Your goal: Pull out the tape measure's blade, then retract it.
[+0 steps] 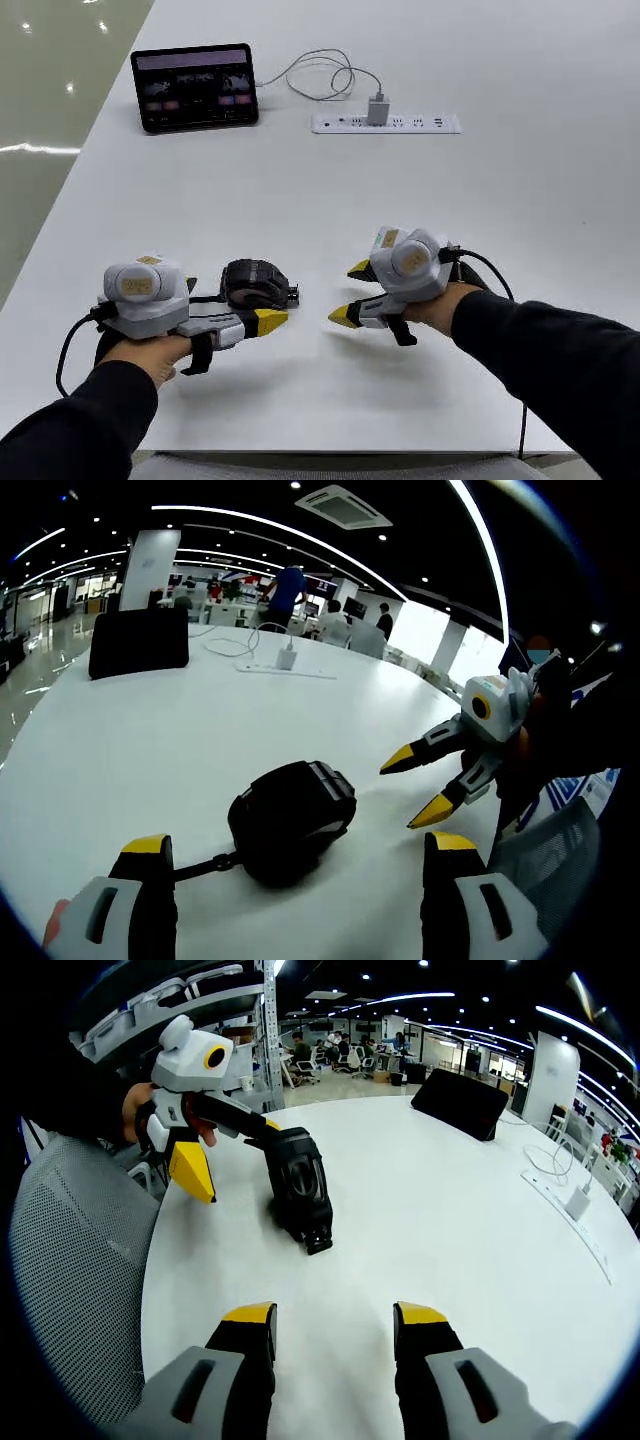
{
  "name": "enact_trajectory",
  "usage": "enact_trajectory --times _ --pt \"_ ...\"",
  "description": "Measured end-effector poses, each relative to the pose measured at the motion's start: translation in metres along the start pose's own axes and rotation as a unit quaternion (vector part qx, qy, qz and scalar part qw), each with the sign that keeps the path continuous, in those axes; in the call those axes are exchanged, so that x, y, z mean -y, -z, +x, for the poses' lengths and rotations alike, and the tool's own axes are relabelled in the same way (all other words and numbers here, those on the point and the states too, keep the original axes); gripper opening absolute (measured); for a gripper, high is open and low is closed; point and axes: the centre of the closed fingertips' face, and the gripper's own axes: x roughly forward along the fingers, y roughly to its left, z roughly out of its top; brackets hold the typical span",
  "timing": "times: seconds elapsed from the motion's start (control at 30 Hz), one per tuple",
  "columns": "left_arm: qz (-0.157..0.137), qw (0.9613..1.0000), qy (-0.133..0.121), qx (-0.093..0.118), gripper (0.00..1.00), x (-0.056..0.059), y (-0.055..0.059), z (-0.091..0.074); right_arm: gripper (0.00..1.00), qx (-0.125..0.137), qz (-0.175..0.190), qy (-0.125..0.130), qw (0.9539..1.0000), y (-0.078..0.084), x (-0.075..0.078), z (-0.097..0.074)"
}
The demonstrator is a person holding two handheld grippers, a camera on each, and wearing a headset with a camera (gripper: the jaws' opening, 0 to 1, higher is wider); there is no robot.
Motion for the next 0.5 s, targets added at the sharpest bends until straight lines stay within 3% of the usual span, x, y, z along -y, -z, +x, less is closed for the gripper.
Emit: enact_trajectory --times 0.13,0.17,0.2,0.33,0.5 --pt "0.028 0.9995 0.002 -0.015 1.0 -0.007 0.007 -0.008 0.48 0.011 0.016 0.015 0.9997 0.009 0.001 -0.017" --pt "0.036 0.9991 -0.002 -0.02 1.0 -0.009 0.009 -0.01 0.49 0.013 0.018 0.017 0.9996 0.011 0.001 -0.02" --pt "0.056 0.9978 -0.024 -0.026 1.0 -0.018 0.009 -0.015 0.49 0.018 0.023 0.023 0.9993 0.014 0.002 -0.027" --pt "0.041 0.999 -0.016 -0.011 1.0 -0.017 0.002 -0.025 0.5 0.031 0.035 0.038 0.9982 0.023 0.004 -0.047" --pt "0.047 0.9985 -0.017 -0.024 0.98 -0.024 0.003 -0.034 0.54 0.04 0.061 0.052 0.996 0.033 0.009 -0.07"
